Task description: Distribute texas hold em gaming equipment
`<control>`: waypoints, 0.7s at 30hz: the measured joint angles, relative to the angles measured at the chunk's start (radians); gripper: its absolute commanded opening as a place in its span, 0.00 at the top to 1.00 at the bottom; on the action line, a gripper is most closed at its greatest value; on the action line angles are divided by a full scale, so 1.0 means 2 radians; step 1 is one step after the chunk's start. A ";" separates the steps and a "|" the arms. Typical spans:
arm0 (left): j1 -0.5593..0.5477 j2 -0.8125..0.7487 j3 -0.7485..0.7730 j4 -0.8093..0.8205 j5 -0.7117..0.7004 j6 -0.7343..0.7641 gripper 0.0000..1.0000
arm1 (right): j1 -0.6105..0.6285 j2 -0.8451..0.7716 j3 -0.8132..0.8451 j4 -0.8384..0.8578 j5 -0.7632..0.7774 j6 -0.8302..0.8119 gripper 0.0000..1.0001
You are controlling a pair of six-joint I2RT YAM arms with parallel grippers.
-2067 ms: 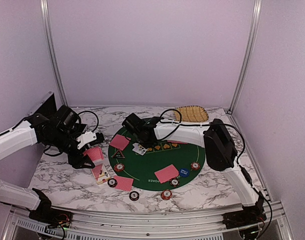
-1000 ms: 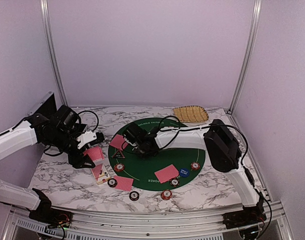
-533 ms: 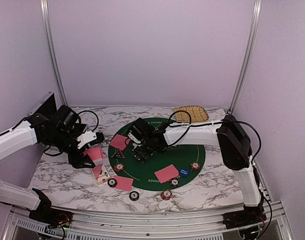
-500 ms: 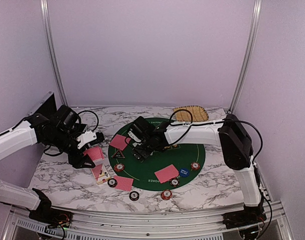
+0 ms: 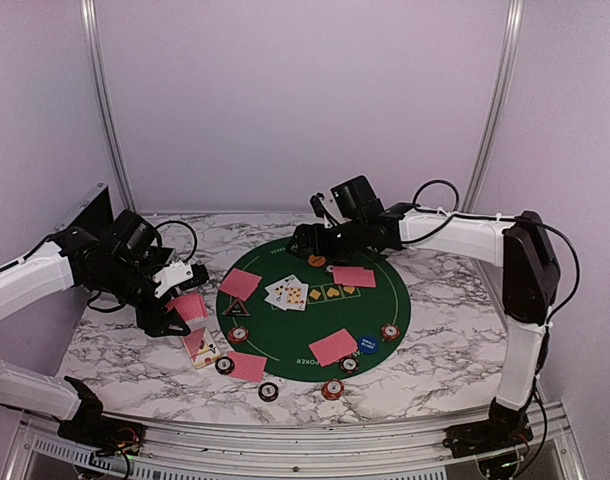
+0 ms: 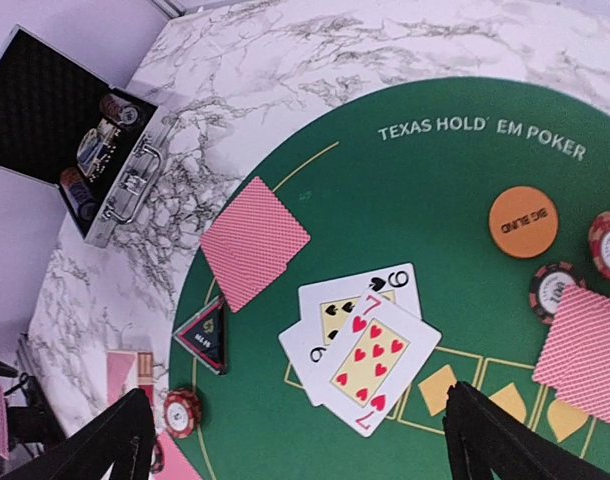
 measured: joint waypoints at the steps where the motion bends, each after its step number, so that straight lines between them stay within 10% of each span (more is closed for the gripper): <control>1: 0.000 0.000 0.000 0.000 0.000 0.000 1.00 | -0.005 0.002 0.000 0.005 -0.017 0.014 0.01; 21: 0.000 -0.002 0.000 0.001 0.004 0.000 1.00 | 0.121 0.068 -0.014 0.186 -0.241 0.192 0.01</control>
